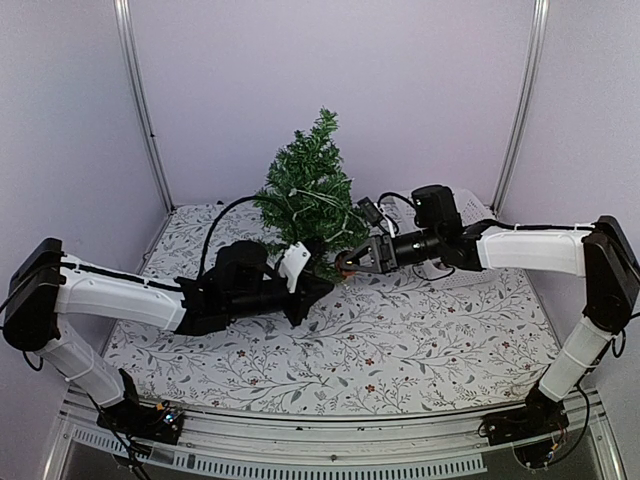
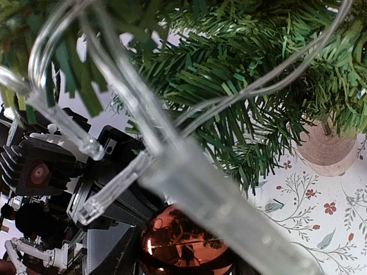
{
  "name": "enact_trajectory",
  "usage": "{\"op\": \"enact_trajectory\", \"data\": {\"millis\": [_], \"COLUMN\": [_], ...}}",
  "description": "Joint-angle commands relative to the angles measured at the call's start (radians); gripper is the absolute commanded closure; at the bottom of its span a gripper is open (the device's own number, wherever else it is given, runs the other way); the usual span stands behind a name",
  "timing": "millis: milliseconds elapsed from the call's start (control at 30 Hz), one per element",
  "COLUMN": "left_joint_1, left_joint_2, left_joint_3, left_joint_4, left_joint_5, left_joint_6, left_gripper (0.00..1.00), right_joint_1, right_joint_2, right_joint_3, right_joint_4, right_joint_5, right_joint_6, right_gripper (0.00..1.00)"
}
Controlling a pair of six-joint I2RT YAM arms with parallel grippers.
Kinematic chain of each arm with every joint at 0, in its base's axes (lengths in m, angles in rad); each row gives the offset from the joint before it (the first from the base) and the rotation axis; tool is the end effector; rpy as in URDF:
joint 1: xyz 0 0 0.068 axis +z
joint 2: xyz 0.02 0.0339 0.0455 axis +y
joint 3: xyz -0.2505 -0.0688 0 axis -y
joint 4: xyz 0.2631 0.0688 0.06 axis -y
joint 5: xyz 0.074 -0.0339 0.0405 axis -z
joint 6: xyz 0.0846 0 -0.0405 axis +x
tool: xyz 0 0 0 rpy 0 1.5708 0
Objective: Decorate the small christmas tree
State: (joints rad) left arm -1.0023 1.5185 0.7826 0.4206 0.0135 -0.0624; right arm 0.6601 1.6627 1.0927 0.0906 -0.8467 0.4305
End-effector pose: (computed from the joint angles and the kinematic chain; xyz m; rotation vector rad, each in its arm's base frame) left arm 0.2106 -0.3318 0.1823 0.8936 1.7383 -0.7313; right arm 0.2868 0.3029 0.2115 -0.8316 2.0709 1.5072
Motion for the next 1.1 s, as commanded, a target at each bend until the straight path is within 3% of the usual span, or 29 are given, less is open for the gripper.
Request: {"op": "enact_trajectory", "data": {"millis": [0, 433, 1067], "left_joint_1": [0.016, 0.021, 0.02], "left_joint_2": [-0.021, 0.011, 0.062], "left_joint_3": [-0.012, 0.015, 0.063], "left_joint_4": [-0.009, -0.033, -0.019], "left_joint_5": [-0.01, -0.067, -0.026], "left_joint_6": [-0.01, -0.001, 0.007], "left_gripper": [1.0, 1.0, 1.0], "right_joint_1": [0.007, 0.011, 0.01], "right_joint_2": [0.023, 0.009, -0.01], "right_joint_3": [0.037, 0.028, 0.019], "right_joint_4": [0.028, 0.032, -0.023], "right_joint_5": [-0.003, 0.017, 0.073], "right_joint_6": [-0.002, -0.015, -0.077], "right_gripper": [0.75, 0.75, 0.75]}}
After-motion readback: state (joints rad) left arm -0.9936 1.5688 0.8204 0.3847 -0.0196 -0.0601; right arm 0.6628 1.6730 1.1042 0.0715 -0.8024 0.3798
